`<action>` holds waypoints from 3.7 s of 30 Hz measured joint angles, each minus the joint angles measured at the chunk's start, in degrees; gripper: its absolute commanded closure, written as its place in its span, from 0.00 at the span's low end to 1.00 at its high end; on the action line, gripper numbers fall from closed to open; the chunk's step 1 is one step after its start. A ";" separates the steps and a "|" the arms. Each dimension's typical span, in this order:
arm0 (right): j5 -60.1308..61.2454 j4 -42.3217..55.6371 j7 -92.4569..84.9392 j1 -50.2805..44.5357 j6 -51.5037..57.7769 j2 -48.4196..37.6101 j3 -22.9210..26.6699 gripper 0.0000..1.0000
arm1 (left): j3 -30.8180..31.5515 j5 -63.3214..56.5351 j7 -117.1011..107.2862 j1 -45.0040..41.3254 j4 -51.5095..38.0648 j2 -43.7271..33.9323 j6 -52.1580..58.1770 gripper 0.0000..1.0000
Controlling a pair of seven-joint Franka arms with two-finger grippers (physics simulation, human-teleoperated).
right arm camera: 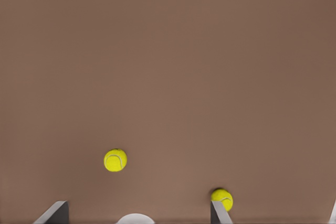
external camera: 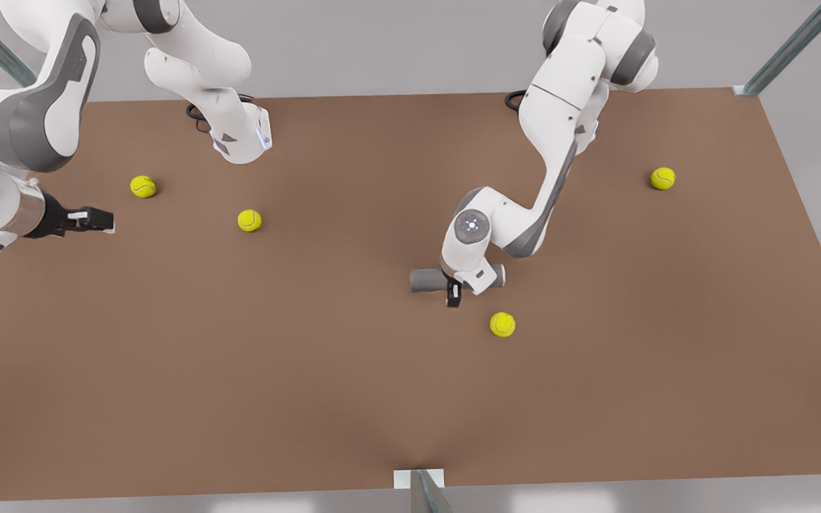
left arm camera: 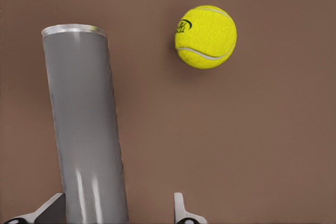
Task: Put the tennis tube upright
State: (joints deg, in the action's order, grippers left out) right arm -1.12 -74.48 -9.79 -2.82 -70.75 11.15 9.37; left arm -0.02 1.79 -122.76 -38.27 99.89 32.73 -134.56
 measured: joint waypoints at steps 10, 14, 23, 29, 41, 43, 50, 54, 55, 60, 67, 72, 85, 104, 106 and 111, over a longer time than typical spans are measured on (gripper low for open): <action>0.03 -0.24 1.24 -0.21 -0.06 0.74 0.01 0.00 | -0.07 -0.75 -3.71 -1.80 4.42 1.49 -3.71 0.00; 0.04 -0.25 1.58 -0.58 -0.09 1.06 0.01 0.00 | -0.07 -0.80 -4.72 -1.81 4.64 1.86 -4.65 0.00; 0.04 -0.27 2.22 -0.98 -0.11 1.33 -0.23 0.00 | -0.07 -0.82 -6.35 -1.81 4.56 4.68 -5.78 0.00; 0.03 -0.25 2.51 -0.96 -0.11 1.48 -0.25 0.00 | -0.07 -0.62 -7.03 -1.76 4.40 5.20 -6.10 0.28; -0.03 -0.17 2.91 -1.58 -0.03 1.75 -0.34 0.00 | -1.11 0.08 -7.31 -1.18 3.48 4.15 -5.91 0.33; -0.04 -0.16 2.96 -1.57 -0.03 1.75 -0.34 0.00 | -2.94 0.26 -7.16 -0.83 0.80 2.72 -3.05 0.33; -0.02 -0.13 3.07 -1.57 -0.05 1.84 -0.35 0.00 | -13.18 -16.25 -2.91 -1.02 -6.40 -6.46 24.64 0.33; 0.02 -0.01 3.08 -1.50 -0.08 2.08 -0.34 0.00 | -13.25 -40.08 -1.23 -2.95 -6.99 -6.67 39.75 0.33; 0.03 0.00 3.08 -1.49 -0.09 2.14 -0.34 0.00 | -13.21 -45.76 -0.93 -3.23 -6.67 -5.50 43.09 0.33; 0.05 0.01 3.06 -1.48 -0.10 2.26 -0.34 0.00 | -13.18 -65.80 -0.43 -4.35 -1.46 -0.73 56.18 0.33; 0.05 0.01 3.02 -1.39 -0.14 2.28 -0.34 0.00 | -13.19 -72.37 -3.04 -3.85 1.31 4.40 62.43 0.33; 0.04 0.02 2.99 -1.40 -0.18 2.28 -0.34 0.00 | -13.30 -71.36 -8.09 -2.40 1.29 7.97 59.63 0.33; 0.05 -0.14 2.95 -1.48 -0.20 2.71 -0.34 0.00 | -13.40 -69.14 -22.43 -1.37 -0.32 12.65 52.86 0.32; 0.12 -0.07 2.93 -1.55 -0.20 2.77 -0.37 0.00 | -13.55 -69.42 -31.34 -1.54 -1.24 13.97 53.61 0.00; 0.11 -0.07 2.93 -1.50 -0.20 2.77 -0.36 0.00 | -13.51 -69.33 -31.74 -1.74 -1.64 14.08 53.95 0.00; 0.12 -0.07 2.92 -1.49 -0.20 2.76 -0.36 0.00 | -13.42 -69.25 -32.57 -1.81 -3.43 15.00 54.60 0.00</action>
State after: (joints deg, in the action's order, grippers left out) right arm -1.00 -74.55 -6.87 -4.31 -70.96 13.91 9.01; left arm -13.44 -67.46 -155.32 -40.08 96.46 47.74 -79.96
